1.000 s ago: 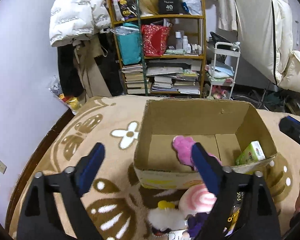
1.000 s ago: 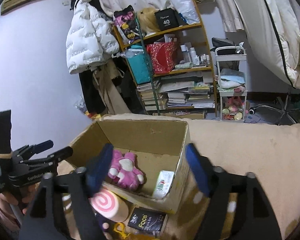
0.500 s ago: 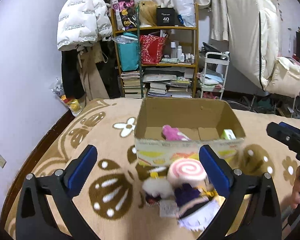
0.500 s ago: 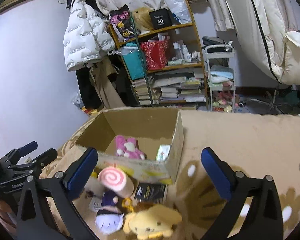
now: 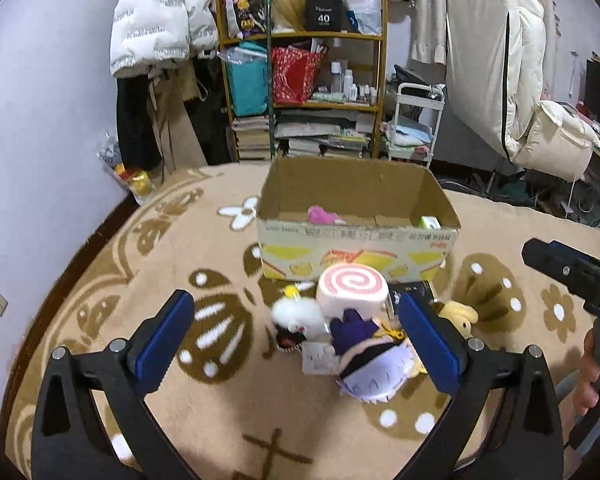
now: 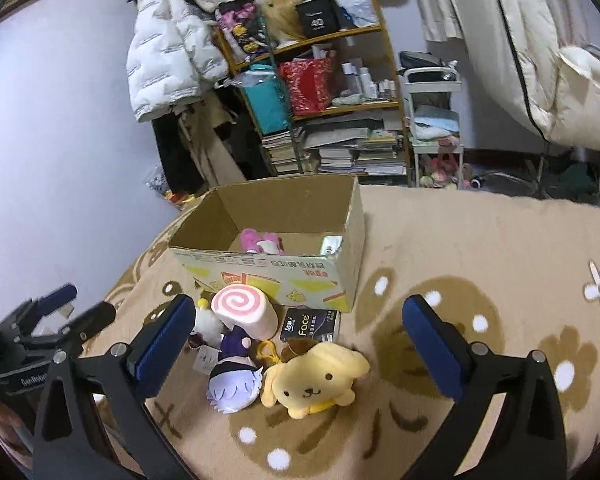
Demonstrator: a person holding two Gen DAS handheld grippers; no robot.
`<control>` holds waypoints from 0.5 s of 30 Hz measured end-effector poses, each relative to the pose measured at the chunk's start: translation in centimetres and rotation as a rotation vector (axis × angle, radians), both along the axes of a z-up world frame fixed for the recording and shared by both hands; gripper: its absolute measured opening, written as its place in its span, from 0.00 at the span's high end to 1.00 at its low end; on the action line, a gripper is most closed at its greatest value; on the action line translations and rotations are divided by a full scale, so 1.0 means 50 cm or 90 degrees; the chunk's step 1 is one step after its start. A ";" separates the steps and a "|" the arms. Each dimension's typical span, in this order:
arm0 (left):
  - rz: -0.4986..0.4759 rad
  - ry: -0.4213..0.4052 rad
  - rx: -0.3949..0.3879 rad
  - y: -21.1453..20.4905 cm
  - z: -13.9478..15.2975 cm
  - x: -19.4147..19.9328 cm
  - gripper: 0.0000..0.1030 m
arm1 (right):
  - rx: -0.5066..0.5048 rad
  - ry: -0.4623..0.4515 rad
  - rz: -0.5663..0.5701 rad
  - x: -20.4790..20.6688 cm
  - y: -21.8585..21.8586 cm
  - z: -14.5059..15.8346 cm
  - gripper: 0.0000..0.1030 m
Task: Organize soft objects
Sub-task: 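Grasp the purple-haired doll with the left gripper while the right grasps the yellow dog plush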
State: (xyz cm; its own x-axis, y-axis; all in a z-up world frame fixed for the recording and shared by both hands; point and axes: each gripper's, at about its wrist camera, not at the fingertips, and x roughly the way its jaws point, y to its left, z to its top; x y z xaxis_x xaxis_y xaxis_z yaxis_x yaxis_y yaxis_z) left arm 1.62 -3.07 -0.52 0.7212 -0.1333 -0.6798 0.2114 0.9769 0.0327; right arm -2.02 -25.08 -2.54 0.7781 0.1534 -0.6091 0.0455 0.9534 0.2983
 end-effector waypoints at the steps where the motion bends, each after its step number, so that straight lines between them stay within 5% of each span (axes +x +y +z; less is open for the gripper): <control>1: -0.002 0.007 0.002 -0.003 -0.006 0.000 0.02 | 0.003 0.001 -0.001 -0.001 -0.001 -0.002 0.00; 15: -0.020 0.088 0.013 -0.032 -0.086 0.041 0.02 | 0.047 0.092 0.006 0.042 -0.005 -0.073 0.00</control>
State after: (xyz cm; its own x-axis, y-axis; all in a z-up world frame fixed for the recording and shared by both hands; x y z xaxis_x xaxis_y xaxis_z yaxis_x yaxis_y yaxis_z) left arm 3.68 -4.69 -4.84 0.6161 -0.1404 -0.7751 0.2464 0.9690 0.0203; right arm 0.09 -25.34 -6.19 0.6817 0.2092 -0.7011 0.0842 0.9294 0.3593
